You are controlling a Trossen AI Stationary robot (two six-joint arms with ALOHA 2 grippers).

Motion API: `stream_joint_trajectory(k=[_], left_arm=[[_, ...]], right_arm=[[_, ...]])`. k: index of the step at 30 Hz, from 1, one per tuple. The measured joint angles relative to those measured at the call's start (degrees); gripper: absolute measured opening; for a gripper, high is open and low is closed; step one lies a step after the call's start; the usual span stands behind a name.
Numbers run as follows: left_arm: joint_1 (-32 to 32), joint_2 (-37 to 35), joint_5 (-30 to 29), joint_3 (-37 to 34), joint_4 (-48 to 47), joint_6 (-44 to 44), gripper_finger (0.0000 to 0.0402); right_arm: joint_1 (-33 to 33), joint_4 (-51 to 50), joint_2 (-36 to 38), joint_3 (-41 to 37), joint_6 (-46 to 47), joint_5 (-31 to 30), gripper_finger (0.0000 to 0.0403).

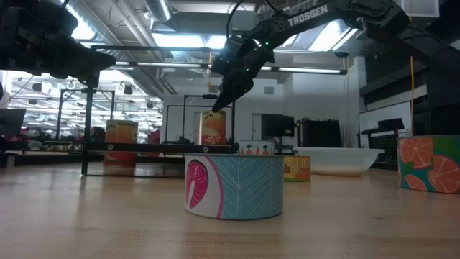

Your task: Pick and place cans onto a shelf

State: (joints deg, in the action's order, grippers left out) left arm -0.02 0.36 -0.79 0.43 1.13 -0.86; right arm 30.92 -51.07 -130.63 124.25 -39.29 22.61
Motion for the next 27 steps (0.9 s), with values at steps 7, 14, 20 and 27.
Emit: stream_joint_trajectory(k=[7, 14, 20, 27], left_arm=[[-0.01, 0.00, -0.01, 0.00, 0.00, 0.00, 0.0000], [0.01, 0.00, 0.00, 0.00, 0.00, 0.00, 0.0000], [-0.01, 0.00, 0.01, 0.00, -0.02, 0.00, 0.0000], [0.00, 0.00, 0.01, 0.00, -0.01, 0.00, 0.0000]], right_arm=[[0.00, 0.00, 0.00, 0.00, 0.00, -0.02, 0.0029], [0.00, 0.00, 0.00, 0.00, 0.00, -0.02, 0.0030], [0.00, -0.02, 0.00, 0.00, -0.01, -0.04, 0.0060], [-0.09, 0.02, 0.03, 0.00, -0.01, -0.04, 0.0106]])
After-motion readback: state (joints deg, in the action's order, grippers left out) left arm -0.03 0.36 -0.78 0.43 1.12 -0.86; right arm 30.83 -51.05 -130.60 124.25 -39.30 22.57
